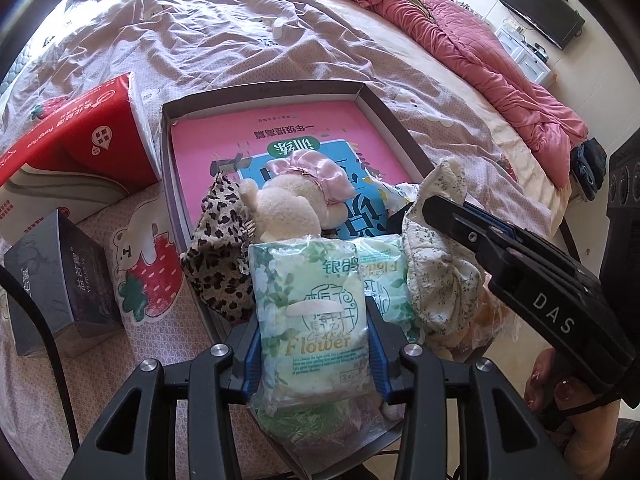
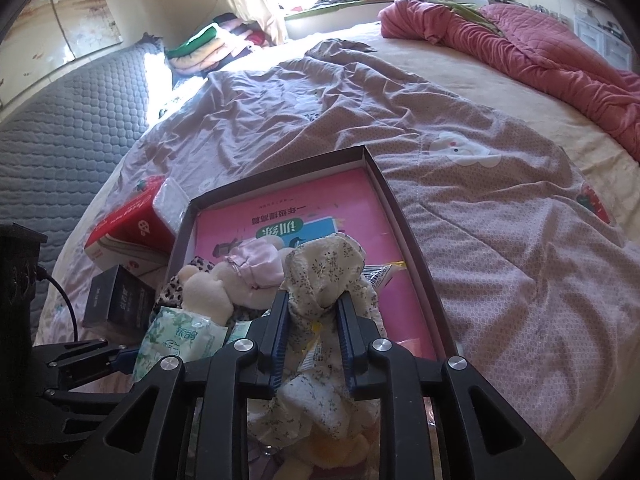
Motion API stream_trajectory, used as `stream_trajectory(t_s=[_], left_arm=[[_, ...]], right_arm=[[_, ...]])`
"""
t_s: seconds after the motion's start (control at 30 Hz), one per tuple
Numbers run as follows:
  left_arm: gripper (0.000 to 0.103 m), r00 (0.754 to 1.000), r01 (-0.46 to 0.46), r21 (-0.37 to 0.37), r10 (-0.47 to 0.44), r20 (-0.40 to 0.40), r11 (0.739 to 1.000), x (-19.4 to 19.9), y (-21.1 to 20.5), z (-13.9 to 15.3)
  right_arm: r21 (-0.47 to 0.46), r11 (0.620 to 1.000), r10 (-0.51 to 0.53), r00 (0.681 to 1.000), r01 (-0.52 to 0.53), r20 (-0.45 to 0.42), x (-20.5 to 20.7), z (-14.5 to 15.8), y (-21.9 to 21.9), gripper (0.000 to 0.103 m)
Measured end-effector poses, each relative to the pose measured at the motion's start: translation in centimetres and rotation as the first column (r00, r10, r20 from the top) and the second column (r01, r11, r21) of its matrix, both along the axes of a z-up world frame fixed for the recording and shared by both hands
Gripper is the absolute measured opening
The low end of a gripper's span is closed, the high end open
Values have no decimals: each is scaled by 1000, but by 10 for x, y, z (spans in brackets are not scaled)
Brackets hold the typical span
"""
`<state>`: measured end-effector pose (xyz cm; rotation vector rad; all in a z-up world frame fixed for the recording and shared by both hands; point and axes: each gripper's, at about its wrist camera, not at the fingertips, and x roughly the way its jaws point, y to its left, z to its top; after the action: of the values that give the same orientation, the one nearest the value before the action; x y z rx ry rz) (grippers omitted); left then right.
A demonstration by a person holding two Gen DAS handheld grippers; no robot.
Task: Organize soft objects
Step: 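Lower the scrunchie and Flower pack into the tray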
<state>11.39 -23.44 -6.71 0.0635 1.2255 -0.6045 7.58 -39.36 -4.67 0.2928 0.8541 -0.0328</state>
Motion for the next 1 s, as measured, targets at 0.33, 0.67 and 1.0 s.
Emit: stream_trajectory(t_s=[0.33, 0.67, 1.0], left_arm=[[45, 1000, -14, -31, 13, -14, 999, 4, 4, -2], [45, 1000, -20, -27, 20, -12, 999, 4, 6, 0], [46, 1000, -27, 2, 27, 7, 1000, 2, 4, 4]], right_arm=[[-17, 1000, 15, 1000, -15, 7, 2, 2, 5, 36], [-14, 1000, 3, 1000, -3, 17, -2, 8, 4, 45], [-18, 1000, -22, 999, 22, 30, -8, 21, -1, 52]])
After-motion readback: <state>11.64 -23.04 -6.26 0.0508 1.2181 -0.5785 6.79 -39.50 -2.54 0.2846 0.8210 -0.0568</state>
